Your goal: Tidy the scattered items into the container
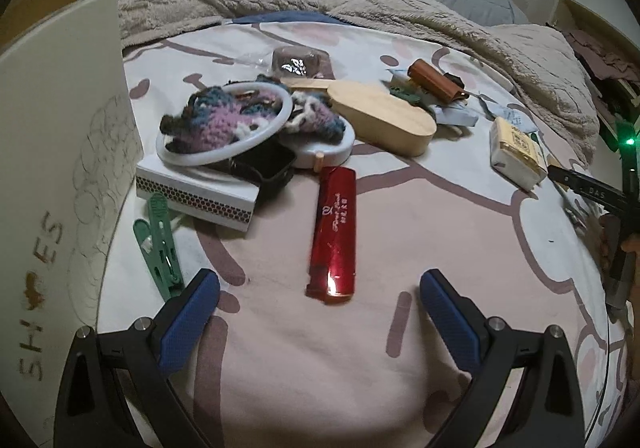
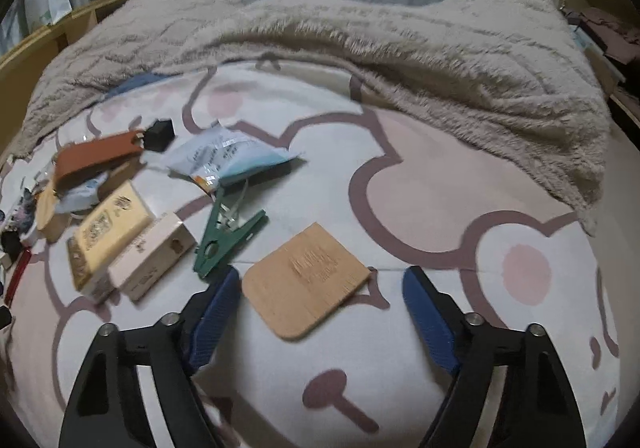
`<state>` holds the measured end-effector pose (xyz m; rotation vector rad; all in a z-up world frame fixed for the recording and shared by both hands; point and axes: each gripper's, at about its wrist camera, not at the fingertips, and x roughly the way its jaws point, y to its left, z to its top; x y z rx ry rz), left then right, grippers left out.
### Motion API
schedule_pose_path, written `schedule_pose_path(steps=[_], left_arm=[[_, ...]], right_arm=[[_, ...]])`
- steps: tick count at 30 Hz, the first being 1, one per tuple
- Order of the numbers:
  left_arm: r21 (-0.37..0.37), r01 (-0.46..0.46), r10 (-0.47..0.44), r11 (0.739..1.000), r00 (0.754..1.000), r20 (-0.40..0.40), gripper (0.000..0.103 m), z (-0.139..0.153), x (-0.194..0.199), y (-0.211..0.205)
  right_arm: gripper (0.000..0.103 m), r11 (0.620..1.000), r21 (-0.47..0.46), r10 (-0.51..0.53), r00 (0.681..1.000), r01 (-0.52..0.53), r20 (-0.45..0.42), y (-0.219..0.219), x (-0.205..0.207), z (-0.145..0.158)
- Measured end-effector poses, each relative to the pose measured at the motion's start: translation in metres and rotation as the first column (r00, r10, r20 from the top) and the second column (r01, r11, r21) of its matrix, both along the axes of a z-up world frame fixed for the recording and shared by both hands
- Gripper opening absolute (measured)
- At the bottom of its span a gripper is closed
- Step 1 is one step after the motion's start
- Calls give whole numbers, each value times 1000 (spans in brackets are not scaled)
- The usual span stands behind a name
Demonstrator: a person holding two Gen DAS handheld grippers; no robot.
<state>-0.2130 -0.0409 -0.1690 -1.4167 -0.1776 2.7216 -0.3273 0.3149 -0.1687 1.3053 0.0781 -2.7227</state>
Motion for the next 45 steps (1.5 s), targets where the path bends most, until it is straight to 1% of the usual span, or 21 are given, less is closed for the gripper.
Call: schedule_pose_path(steps=[1, 3, 5, 7, 15, 18, 21, 23, 24, 26, 28, 29, 30, 31, 33, 34, 35, 39, 42, 45], left_arm=[[2, 4, -4, 1000, 1000, -1, 103, -1, 0, 0], [-4, 7, -7, 1000, 1000, 5, 103, -4, -1, 2], [-8, 10, -10, 1000, 1000, 7, 103, -5, -2, 2], [-9, 10, -10, 1000, 1000, 10, 103, -6, -3, 3], [-39, 7, -7, 999, 1000, 2, 103, -5, -4, 6], [-40, 0, -1, 999, 1000, -7, 101, -3, -6, 6], [-41, -13, 12, 999, 1000, -17, 90, 0, -9, 5], [-47, -19, 18, 999, 1000, -19, 87, 0, -11, 5], [-55, -21, 20, 998, 1000, -23, 82, 0, -12, 6], [-67, -14, 12, 998, 999, -30, 76, 1, -10, 8], [-80, 3, -7, 997, 999, -40, 58, 2, -9, 12], [-88, 13, -17, 996, 999, -43, 54, 3, -8, 14], [-98, 24, -28, 995, 999, -46, 48, 3, -7, 17], [-104, 37, -42, 994, 998, -49, 39, 4, -6, 20], [-123, 57, -64, 991, 996, -55, 33, 4, -4, 24], [-134, 65, -73, 989, 996, -57, 27, 4, -3, 26], [-135, 74, -83, 988, 995, -58, 24, 4, -2, 28], [-122, 124, -132, 985, 990, -52, 23, 5, 6, 34], [-113, 185, -191, 976, 981, -44, 23, 5, 16, 41], [-77, 253, -257, 964, 966, -38, 23, 6, 28, 48]], right_arm=[[82, 1000, -2, 2, 1000, -2, 3, 0, -1, -2], [79, 1000, -11, 15, 1000, -15, 1, 0, -1, -3], [70, 999, -19, 35, 999, -35, -10, -2, 1, -2], [65, 999, -18, 50, 999, -50, -22, -4, 4, -1], [65, 990, -15, 136, 990, -137, -30, -18, 25, -1], [65, 988, -12, 156, 987, -156, -32, -23, 37, -1], [65, 983, -31, 181, 983, -182, -28, -27, 52, -1], [65, 979, -47, 198, 980, -199, -28, -28, 64, -1], [65, 977, -54, 203, 979, -204, -28, -29, 69, -1], [65, 976, -64, 209, 977, -211, -30, -30, 79, -1], [65, 974, -66, 216, 976, -218, -32, -33, 90, 0], [65, 973, -66, 221, 975, -223, -33, -35, 95, 0], [65, 971, -67, 227, 973, -229, -32, -36, 101, 0], [65, 970, -69, 232, 972, -234, -31, -38, 106, 0], [65, 967, -74, 241, 970, -242, -28, -40, 114, 0], [65, 966, -75, 247, 969, -248, -27, -41, 119, 0], [65, 964, -73, 255, 966, -257, -30, -43, 124, 0], [65, 956, -78, 283, 959, -284, -28, -49, 140, 0], [65, 949, -87, 301, 953, -301, -21, -52, 151, 0], [65, 946, -84, 313, 949, -314, -19, -56, 160, 0]])
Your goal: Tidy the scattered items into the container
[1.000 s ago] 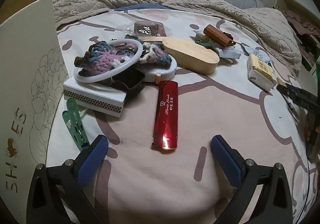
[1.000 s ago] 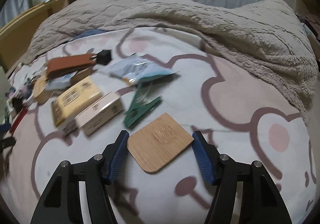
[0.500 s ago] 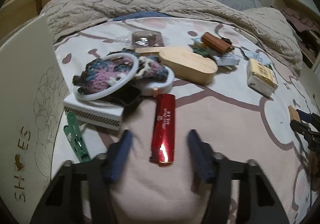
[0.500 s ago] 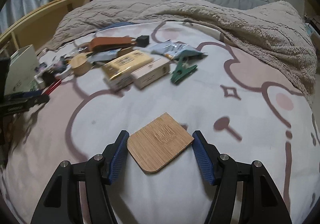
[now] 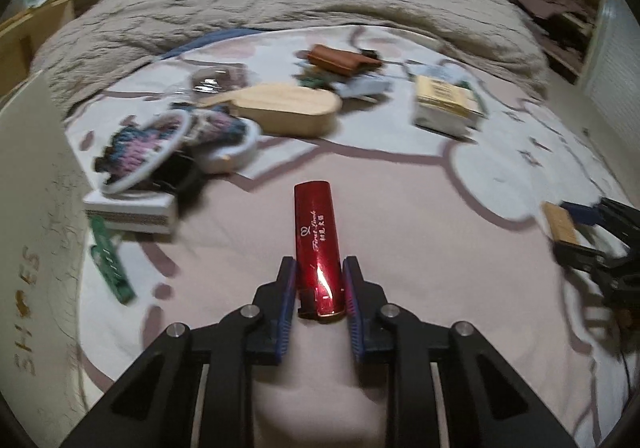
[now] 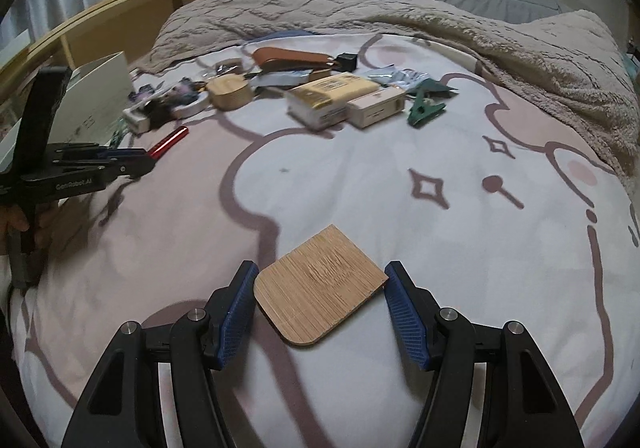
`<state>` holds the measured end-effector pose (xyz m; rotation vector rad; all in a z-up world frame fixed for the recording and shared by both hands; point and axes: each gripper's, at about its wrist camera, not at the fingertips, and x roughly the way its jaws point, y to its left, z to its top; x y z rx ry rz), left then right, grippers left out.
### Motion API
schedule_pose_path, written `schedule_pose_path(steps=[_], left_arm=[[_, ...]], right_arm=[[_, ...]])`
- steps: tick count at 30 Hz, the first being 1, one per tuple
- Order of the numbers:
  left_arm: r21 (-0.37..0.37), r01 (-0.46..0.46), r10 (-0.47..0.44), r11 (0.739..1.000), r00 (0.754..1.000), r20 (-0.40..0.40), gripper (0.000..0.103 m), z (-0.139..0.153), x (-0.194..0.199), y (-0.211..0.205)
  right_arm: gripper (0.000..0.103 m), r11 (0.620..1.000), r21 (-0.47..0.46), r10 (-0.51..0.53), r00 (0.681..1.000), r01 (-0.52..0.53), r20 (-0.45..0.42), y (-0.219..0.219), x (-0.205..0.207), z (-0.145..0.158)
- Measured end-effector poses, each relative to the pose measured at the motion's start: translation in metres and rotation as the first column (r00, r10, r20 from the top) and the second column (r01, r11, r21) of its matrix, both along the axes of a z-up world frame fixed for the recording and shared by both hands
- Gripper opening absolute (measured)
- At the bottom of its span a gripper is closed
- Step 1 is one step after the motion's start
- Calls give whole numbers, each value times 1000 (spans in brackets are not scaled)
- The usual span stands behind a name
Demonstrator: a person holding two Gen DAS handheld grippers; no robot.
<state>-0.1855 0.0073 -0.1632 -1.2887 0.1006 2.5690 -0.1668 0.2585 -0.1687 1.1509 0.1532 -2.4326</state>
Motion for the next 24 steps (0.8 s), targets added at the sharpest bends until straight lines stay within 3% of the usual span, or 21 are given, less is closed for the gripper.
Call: schedule_pose_path(steps=[5, 9, 12, 17, 24], left_arm=[[27, 126, -126, 992, 992, 13, 23, -1, 23, 13], [94, 200, -204, 975, 978, 44, 23, -2, 38, 14], [107, 210, -216, 972, 975, 49, 23, -2, 43, 14], [93, 214, -219, 972, 975, 48, 24, -2, 47, 14], [66, 206, -209, 976, 977, 49, 26, -2, 50, 9]], right_arm=[[65, 1000, -13, 0, 1000, 0, 13, -2, 13, 0], [65, 1000, -20, 2, 1000, -1, 26, -5, 29, -1], [66, 1000, -5, -1, 1000, 1, 17, -8, 37, -1], [80, 1000, 11, 28, 999, -28, 16, -14, 39, -3], [80, 999, -18, 31, 999, -31, 17, -11, 45, -1]])
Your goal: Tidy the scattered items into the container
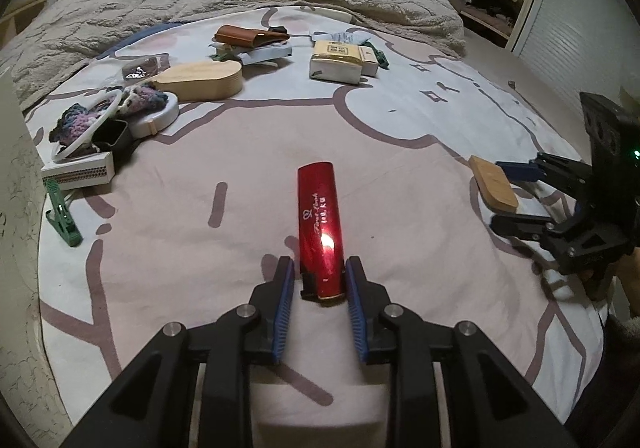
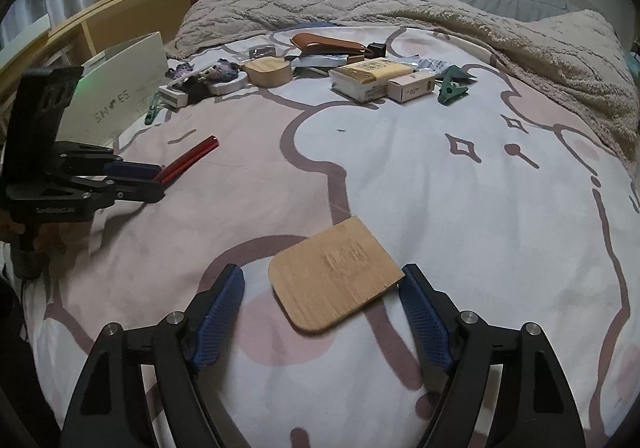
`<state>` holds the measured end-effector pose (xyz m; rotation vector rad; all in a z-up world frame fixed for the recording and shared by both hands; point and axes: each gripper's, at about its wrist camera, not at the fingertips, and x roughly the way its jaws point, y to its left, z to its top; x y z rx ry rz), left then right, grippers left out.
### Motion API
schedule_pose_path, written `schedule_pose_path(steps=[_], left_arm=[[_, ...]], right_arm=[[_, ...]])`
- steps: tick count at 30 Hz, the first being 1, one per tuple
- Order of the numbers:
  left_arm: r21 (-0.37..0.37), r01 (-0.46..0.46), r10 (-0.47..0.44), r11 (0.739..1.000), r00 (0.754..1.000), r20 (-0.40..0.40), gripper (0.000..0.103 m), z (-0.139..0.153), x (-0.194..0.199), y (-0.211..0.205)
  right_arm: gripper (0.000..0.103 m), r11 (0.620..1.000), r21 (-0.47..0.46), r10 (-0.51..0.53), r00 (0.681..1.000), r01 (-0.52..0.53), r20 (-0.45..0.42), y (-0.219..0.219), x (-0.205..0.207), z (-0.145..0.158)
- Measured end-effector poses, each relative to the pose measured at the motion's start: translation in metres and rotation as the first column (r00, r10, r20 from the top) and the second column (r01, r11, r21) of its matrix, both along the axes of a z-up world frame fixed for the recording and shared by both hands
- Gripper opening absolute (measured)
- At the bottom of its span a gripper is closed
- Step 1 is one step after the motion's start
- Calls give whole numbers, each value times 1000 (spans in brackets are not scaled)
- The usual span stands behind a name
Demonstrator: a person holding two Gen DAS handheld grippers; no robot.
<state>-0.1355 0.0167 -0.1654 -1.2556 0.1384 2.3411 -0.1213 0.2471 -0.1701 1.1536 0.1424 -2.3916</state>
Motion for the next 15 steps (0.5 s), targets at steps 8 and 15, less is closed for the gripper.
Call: schedule_pose_path(steps=[8, 15], left_arm=[[-21, -3, 3, 1000, 1000, -5, 29, -1, 2, -2], [-10, 32, -32, 999, 999, -8, 57, -4, 5, 8]], right_arm=[[80, 997, -21, 80, 997, -81, -21, -11, 24, 4], [80, 994, -22, 104, 994, -105, -23, -17, 30, 4]])
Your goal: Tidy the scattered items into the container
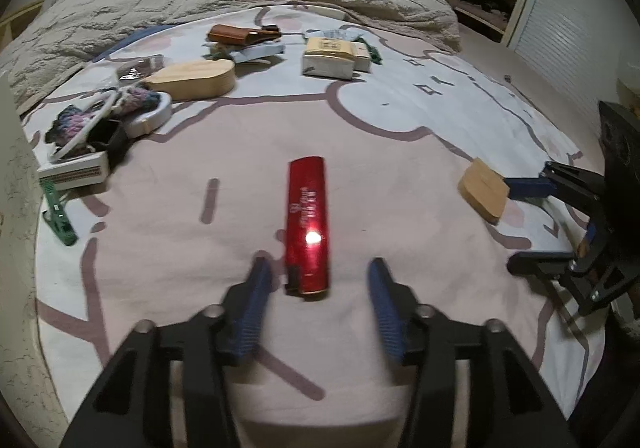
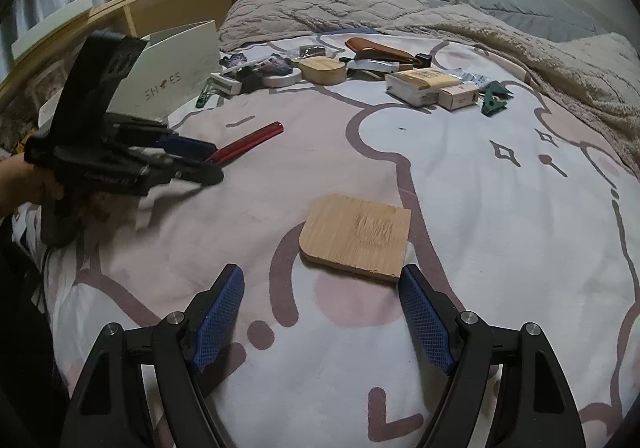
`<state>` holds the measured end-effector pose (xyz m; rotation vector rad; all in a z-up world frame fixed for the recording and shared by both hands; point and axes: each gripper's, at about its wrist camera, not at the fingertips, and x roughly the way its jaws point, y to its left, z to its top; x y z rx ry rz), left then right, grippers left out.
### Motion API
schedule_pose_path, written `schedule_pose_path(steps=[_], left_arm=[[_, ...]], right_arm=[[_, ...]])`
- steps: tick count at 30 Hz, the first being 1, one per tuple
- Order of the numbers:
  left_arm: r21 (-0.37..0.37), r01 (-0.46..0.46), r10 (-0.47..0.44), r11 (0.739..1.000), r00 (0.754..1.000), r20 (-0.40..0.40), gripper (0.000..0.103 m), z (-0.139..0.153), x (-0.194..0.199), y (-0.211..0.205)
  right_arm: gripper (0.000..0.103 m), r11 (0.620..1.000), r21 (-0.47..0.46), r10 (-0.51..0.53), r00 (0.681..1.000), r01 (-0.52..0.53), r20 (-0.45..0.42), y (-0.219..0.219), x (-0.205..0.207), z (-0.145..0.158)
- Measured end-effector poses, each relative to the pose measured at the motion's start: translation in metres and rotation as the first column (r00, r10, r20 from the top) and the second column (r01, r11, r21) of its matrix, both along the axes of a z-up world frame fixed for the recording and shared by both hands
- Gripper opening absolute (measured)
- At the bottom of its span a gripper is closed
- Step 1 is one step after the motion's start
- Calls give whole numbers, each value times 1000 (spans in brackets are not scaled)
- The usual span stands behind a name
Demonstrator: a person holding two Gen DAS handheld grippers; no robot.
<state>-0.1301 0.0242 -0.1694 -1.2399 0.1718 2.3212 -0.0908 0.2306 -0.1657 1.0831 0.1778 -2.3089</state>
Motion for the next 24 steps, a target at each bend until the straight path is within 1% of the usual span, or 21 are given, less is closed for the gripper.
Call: schedule_pose_path(steps=[1, 4, 6, 8, 11, 13, 15, 18, 21, 24], left_arm=[[-10, 6, -6, 1000, 1000, -4, 59, 0, 1, 3], [-18, 7, -7, 1000, 1000, -1, 60, 0, -1, 4], [-24, 5, -5, 1000, 1000, 3, 60, 0, -2, 4], [-54, 2, -2, 999, 1000, -1, 60, 2, -3, 5], [-89, -22, 22, 996, 1000, -7, 61, 3, -6, 1], [-114, -62, 60, 992, 998, -18, 61, 4, -10, -4], [-151, -107, 103, 983, 994, -33, 66, 4, -14, -9], [-201, -191, 183, 961, 981, -60, 68, 3, -21, -20], [-219, -263, 254, 940, 965, -69, 72, 2, -28, -30], [-241, -298, 287, 924, 955, -79, 76, 1, -33, -31]], right_arm=[[80, 1000, -5, -18, 1000, 18, 9, 2, -2, 0], [80, 998, -18, -58, 998, 58, 37, 3, -8, 2], [80, 997, -9, -79, 996, 79, 49, 1, -12, 2], [80, 995, 9, -95, 994, 95, 52, -4, -16, 1], [80, 993, 21, -113, 992, 112, 53, -7, -21, -2], [80, 992, 13, -124, 991, 123, 59, -6, -23, -2], [80, 991, 1, -134, 989, 134, 69, -4, -26, -3], [80, 990, -3, -141, 987, 142, 74, -4, -28, -4], [80, 990, 0, -142, 988, 142, 67, -6, -27, -5], [81, 990, 1, -140, 988, 141, 71, -7, -27, -6]])
